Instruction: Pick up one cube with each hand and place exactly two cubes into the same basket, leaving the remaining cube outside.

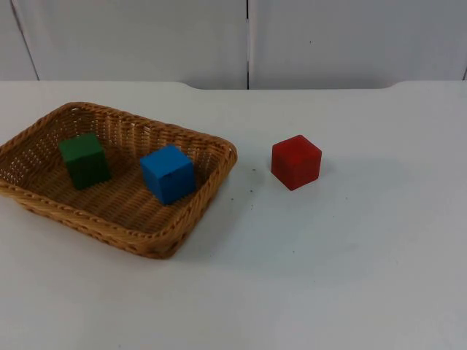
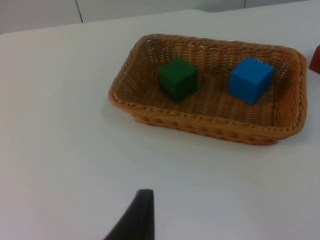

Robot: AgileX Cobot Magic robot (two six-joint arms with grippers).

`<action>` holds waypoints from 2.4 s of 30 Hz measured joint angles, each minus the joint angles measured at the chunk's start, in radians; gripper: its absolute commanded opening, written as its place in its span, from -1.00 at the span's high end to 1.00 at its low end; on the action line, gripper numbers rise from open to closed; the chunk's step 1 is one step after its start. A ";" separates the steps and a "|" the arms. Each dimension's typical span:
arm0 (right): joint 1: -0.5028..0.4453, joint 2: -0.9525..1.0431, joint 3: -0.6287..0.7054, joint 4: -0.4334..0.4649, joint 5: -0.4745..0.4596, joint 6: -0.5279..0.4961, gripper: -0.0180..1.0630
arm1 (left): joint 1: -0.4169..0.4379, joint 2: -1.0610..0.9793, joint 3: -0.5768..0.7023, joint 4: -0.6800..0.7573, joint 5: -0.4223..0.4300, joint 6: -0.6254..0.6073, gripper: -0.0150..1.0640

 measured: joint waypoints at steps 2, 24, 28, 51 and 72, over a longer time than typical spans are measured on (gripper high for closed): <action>0.000 0.000 0.000 0.000 -0.002 0.000 -0.31 | 0.000 0.000 0.000 0.000 0.000 0.000 -0.92; 0.000 0.000 0.000 0.000 -0.002 -0.004 -0.31 | 0.000 0.000 0.002 0.072 0.000 -0.115 -0.92; 0.000 0.000 0.000 0.000 -0.002 -0.004 -0.39 | 0.000 0.000 0.002 0.072 0.000 -0.115 -0.92; 0.000 0.000 0.000 0.000 -0.004 -0.004 -0.98 | 0.000 0.000 0.002 0.072 0.000 -0.115 -0.97; 0.000 0.000 0.000 0.000 -0.006 -0.004 -0.98 | 0.000 0.000 0.002 0.072 0.000 -0.115 -0.97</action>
